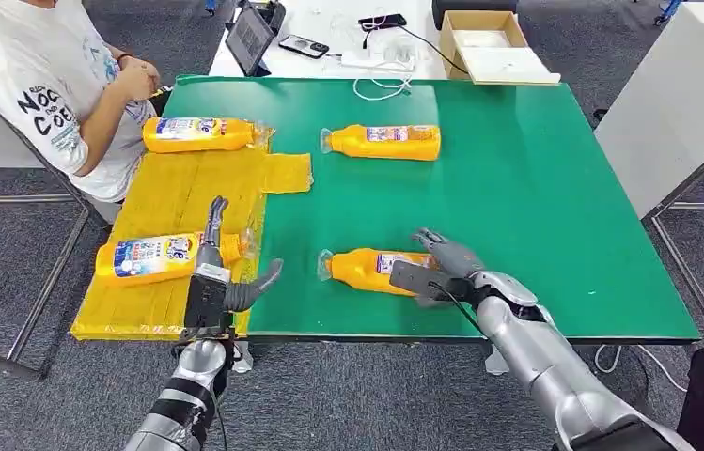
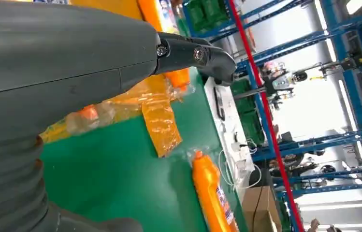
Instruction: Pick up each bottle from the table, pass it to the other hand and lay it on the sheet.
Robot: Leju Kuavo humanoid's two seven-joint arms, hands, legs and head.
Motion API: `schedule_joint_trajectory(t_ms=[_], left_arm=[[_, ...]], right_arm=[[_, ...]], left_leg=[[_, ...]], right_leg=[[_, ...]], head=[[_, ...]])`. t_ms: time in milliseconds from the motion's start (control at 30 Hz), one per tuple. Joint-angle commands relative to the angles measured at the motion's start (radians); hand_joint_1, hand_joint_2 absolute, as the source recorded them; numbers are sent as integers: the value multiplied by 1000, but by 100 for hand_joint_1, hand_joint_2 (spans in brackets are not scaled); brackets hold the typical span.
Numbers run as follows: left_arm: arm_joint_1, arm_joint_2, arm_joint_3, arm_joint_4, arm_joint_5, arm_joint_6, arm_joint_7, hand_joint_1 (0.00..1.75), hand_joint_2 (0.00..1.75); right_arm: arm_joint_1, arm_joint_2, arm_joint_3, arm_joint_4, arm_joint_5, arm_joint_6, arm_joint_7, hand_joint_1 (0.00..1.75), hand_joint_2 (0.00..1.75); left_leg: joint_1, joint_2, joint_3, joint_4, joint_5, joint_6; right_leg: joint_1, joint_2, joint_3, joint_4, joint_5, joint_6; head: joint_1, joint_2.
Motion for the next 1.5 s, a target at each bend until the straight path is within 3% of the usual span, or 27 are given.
schedule_joint_trajectory(t_ms=[33, 233, 267, 300, 333, 400, 833, 967, 1033, 1067, 1100, 1200, 1233, 1300, 1400, 1500], left_arm=[[-63, -1, -23, 136, 30, -19, 7, 0, 175], [-64, 0, -24, 139, 36, -24, 9, 0, 175], [-65, 1, -26, 141, 37, -20, 9, 0, 175], [-66, 0, -26, 143, 39, -22, 11, 0, 175], [-67, -1, -25, 148, 46, -25, 14, 0, 175], [-67, -3, -28, 151, 45, -24, 13, 0, 175], [-59, -3, -34, 144, 54, -30, 20, 0, 175], [-50, 0, -29, 133, 57, -32, 32, 0, 175], [-28, -2, -12, 100, 56, -24, 37, 0, 175], [-8, 2, -13, 70, 25, 11, 34, 0, 175], [16, 2, -7, 30, 5, 29, 39, 0, 175], [32, -4, -1, -20, 2, 15, 58, 0, 175], [27, -8, -3, -21, 7, 5, 66, 0, 175], [7, -19, -5, -16, 115, -131, 115, 0, 175], [-16, -16, -25, -5, 224, -255, 157, 0, 175], [-17, -11, -36, -11, 246, -284, 167, 0, 175]], right_arm=[[-113, 1, 163, 216, -14, 50, 12, 0, 175], [-115, -2, 178, 220, -23, 59, 12, 2, 175], [-118, -7, 197, 223, -31, 62, 13, 14, 175], [-115, -7, 199, 224, -35, 58, 13, 58, 175], [-113, -8, 209, 228, -43, 56, 15, 131, 175], [-103, -6, 215, 228, -44, 49, 13, 173, 175], [-62, -23, 225, 187, -96, 12, 4, 175, 175], [1, -55, 199, 101, -142, -23, -9, 175, 175], [110, -43, 90, -74, -156, -203, -67, 175, 175], [210, -3, -19, -237, -184, -289, -92, 175, 175], [317, 47, -95, -462, -116, -423, -81, 175, 175], [423, 143, -192, -759, -19, -612, -57, 175, 175], [426, 144, -202, -774, -12, -619, -56, 175, 175], [447, 187, -278, -800, -84, -685, -169, 175, 175], [472, 217, -332, -825, -85, -766, -266, 175, 175], [471, 219, -341, -814, -73, -781, -275, 175, 175]], left_leg=[[0, 0, 4, -1, -1, 1], [1, -1, 4, -1, -1, 1], [0, -1, 2, 0, 0, 0], [0, -1, 4, 0, -1, 1], [1, -1, 3, 0, 0, 1], [1, -1, 5, -1, -1, 1], [1, -2, 5, -1, 0, 0], [1, -3, 7, -1, 0, 1], [1, -3, 6, -1, 0, 1], [2, -4, 7, -2, -1, 1], [2, -4, 8, -2, -1, 1], [3, 1, 8, -1, -3, -1], [1, 5, 5, 1, -4, -1], [1, 3, 0, 1, -4, -1], [2, -7, -1, 1, -2, 0], [3, -6, -2, 1, -2, 0]], right_leg=[[1, -2, 5, -1, -1, -3], [1, -2, 5, -1, -1, -3], [0, -2, 3, -1, -1, -2], [1, -2, 5, -1, -1, -3], [1, -2, 4, -1, -1, -2], [2, -3, 7, -2, -1, -4], [1, -2, 6, -2, -1, -2], [2, -4, 8, -3, -1, -3], [1, -3, 6, -2, -1, -2], [2, -5, 9, -3, -2, -3], [2, -4, 10, -4, -2, -3], [4, 1, 8, -2, -2, -4], [3, 5, 4, 1, -3, -4], [2, 3, 0, 3, -3, -4], [3, -7, 0, 1, -5, -4], [3, -6, -1, 1, -4, -3]], head=[[0, 0], [0, 0], [0, 0], [0, 0], [0, 0], [0, 0], [0, 0], [0, 0], [0, 0], [0, 0], [0, 0], [2, 0], [2, 0], [-1, 0], [0, 0], [0, 0]])
